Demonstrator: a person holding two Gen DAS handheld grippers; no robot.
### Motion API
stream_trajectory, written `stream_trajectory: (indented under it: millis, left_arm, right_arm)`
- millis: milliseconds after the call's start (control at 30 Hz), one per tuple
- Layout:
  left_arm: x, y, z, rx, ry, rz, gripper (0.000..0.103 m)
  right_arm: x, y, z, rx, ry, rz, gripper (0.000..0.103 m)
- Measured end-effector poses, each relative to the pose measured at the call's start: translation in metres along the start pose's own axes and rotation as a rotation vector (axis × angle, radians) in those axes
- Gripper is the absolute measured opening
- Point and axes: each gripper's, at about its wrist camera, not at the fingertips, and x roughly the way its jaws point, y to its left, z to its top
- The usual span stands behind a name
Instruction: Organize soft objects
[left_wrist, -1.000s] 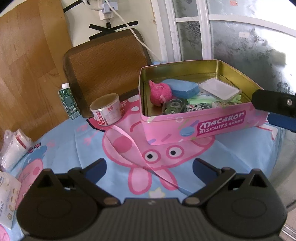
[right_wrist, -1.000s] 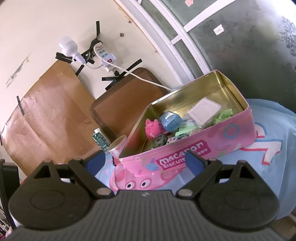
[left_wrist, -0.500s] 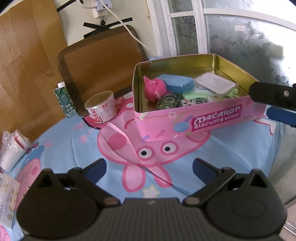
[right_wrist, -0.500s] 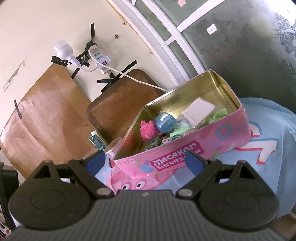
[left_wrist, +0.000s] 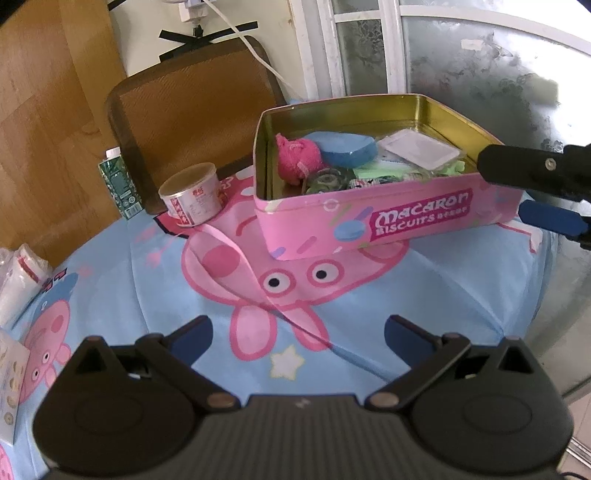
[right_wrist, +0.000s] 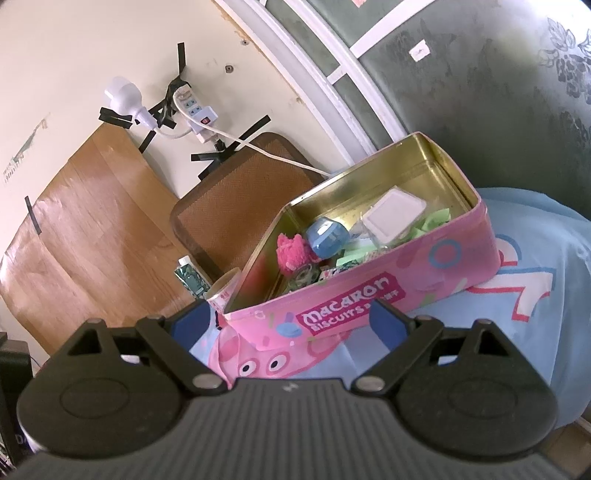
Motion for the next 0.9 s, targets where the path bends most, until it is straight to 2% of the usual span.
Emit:
stream_trajectory:
  millis: [900]
  left_arm:
    - [0.009,0.006,-0.013,-0.022,0.033,0.018,0.103]
  right_arm:
    - [0.008,-0.002,-0.004,-0.001,0.028,-0.008,0.095]
